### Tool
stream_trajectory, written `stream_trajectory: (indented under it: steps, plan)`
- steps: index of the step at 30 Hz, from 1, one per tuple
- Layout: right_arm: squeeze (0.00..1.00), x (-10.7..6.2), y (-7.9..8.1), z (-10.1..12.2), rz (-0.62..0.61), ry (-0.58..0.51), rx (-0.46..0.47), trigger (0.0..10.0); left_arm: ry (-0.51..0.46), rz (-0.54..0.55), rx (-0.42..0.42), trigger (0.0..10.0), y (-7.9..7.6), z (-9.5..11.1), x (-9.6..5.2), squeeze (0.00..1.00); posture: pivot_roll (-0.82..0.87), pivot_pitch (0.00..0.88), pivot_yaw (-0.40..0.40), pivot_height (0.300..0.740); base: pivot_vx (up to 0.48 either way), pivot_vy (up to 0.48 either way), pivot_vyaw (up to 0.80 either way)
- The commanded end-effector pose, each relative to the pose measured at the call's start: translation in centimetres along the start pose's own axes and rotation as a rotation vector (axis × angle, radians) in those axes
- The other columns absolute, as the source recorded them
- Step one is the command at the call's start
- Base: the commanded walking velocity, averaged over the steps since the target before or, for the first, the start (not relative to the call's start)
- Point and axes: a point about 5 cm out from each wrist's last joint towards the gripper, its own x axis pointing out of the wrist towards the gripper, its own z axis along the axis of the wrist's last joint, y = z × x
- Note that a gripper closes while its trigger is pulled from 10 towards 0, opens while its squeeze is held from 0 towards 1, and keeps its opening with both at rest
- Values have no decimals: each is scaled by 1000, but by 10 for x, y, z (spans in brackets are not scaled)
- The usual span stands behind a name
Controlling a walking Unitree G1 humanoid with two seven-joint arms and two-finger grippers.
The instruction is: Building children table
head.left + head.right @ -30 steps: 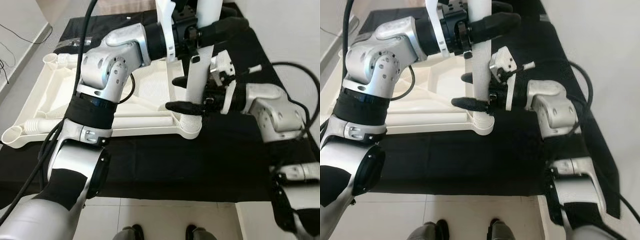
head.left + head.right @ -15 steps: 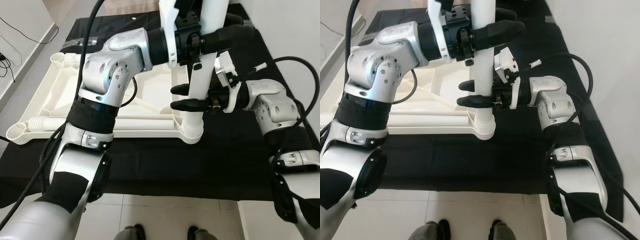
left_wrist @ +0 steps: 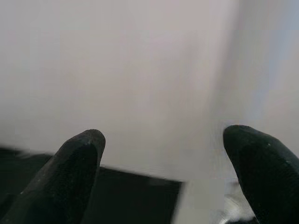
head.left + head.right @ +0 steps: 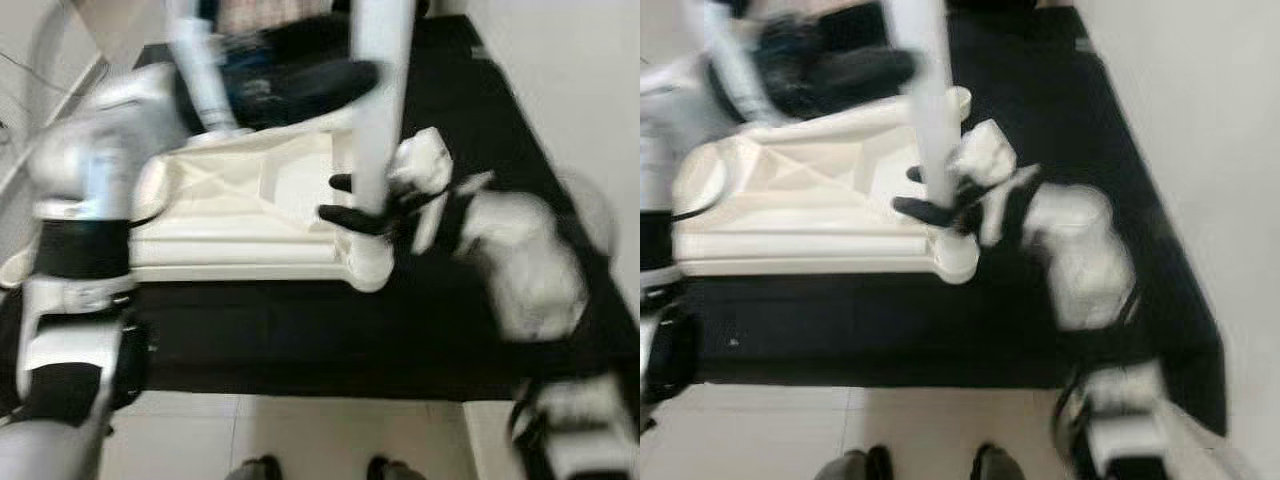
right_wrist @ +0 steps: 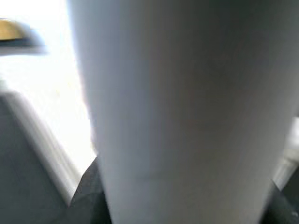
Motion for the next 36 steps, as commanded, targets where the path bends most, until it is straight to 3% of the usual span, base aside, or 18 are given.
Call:
stream_trajectory:
  steps: [1,2,3,4,5,6,7,8,9,10,15,23,36]
  plan:
    - [0,-2,10,-56,-31,300,146,0,3,-3,-16,10000,1,-2,-7,1000,23,195,37,740,0,0,0]
    - [0,-2,10,-56,-31,300,146,0,3,-3,-16,10000,1,-2,-7,1000,23,195,37,740,0,0,0]
    - [0,3,-1,-49,-66,273,139,0,3,-8,-34,10000,2,-9,3,0,26,199,32,740,0,0,0]
    - [0,3,-1,-49,-66,273,139,0,3,-8,-34,10000,2,-9,3,0,26,199,32,740,0,0,0]
    - [0,6,-12,-45,-101,259,133,0,4,-5,-41,10000,4,-18,17,0,16,188,20,740,0,0,0]
    - [0,6,-12,-45,-101,259,133,0,4,-5,-41,10000,4,-18,17,0,16,188,20,740,0,0,0]
    - [0,7,-23,-43,-129,251,125,0,4,5,-49,10000,-3,-31,50,0,9,187,14,740,0,0,0]
    - [0,6,-27,-41,-160,252,123,0,5,12,-50,10000,-12,-38,73,0,9,187,14,740,0,0,0]
    - [0,6,-27,-41,-160,252,123,0,5,12,-50,10000,-12,-38,73,0,9,187,14,740,0,0,0]
    - [0,4,-29,-40,-190,256,132,0,7,24,-45,10000,-18,-42,86,0,7,183,11,740,0,0,0]
    - [0,-2,-28,-38,-310,259,182,0,43,77,-65,10000,-27,-56,77,0,10,176,17,740,0,0,0]
    - [0,3,-26,-31,-320,207,217,0,71,89,-49,10000,-36,-57,66,0,18,175,19,740,0,0,0]
    - [0,2,-16,-21,-298,146,257,0,84,65,-16,10000,-30,-55,83,0,10,175,39,740,0,0,0]
